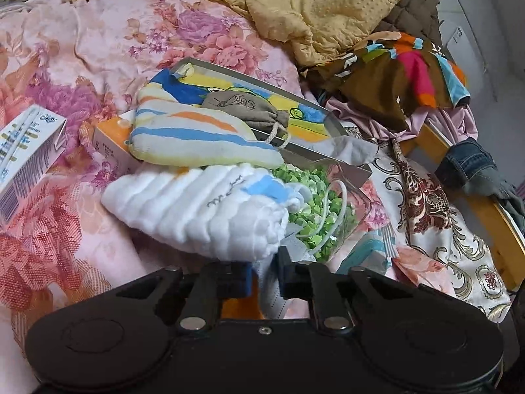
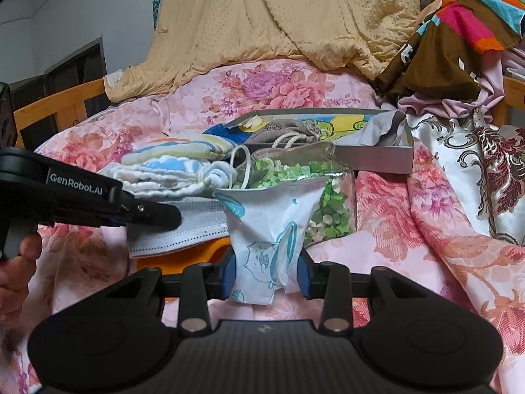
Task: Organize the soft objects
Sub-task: 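Carry the mask packet and grey mask onto the tray and open both grippers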
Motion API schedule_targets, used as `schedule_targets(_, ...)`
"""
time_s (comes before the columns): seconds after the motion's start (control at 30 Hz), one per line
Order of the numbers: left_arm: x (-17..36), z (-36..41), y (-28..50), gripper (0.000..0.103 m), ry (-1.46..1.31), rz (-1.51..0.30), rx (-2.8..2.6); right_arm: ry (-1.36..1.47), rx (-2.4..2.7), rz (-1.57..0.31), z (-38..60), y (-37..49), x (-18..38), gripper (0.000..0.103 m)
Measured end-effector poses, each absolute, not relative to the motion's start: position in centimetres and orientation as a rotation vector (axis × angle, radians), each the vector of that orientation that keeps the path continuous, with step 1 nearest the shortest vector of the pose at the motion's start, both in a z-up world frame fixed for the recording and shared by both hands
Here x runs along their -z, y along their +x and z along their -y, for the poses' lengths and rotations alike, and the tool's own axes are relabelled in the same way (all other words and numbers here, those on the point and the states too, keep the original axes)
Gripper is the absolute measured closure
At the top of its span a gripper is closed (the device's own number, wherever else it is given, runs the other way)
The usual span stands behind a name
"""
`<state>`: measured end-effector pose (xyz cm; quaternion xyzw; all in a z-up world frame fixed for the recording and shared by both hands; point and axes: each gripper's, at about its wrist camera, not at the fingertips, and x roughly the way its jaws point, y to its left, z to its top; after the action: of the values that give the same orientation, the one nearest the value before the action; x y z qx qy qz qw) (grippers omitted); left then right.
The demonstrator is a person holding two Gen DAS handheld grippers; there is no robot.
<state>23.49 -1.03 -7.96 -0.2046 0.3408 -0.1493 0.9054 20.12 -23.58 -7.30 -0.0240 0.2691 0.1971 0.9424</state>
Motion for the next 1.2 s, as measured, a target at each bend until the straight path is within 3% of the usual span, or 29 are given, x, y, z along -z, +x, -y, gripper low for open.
schedule_targets(0.17, 7.3, 2.4, 21.9, 0.098, -0.386, -0.698, 0.353, -0.052, -0.395, -0.517, 23.9, 19.9, 6.5, 0.064)
schedule_targets(0.4, 4.9, 5.2, 19.0, 0.099, -0.223, -0.618, 0.44, -0.033, -0.354, -0.453, 25.5, 19.6, 4.5, 0.064)
schedule_targets(0.67, 1.2, 4.8, 18.2, 0.099, -0.276, -0.547, 0.508, -0.01, -0.331, -0.398, 27.0, 19.8, 2.5, 0.064)
schedule_targets(0.9, -2.2, 5.0, 21.1, 0.099, -0.257, -0.476, 0.507, -0.027, -0.343, -0.376, 26.7, 22.0, 1.1, 0.063)
schedule_targets(1.2, -2.9, 5.4, 30.7, 0.099, -0.182, -0.424, 0.438, -0.038, -0.362, -0.33, 25.9, 30.4, -0.9, 0.064)
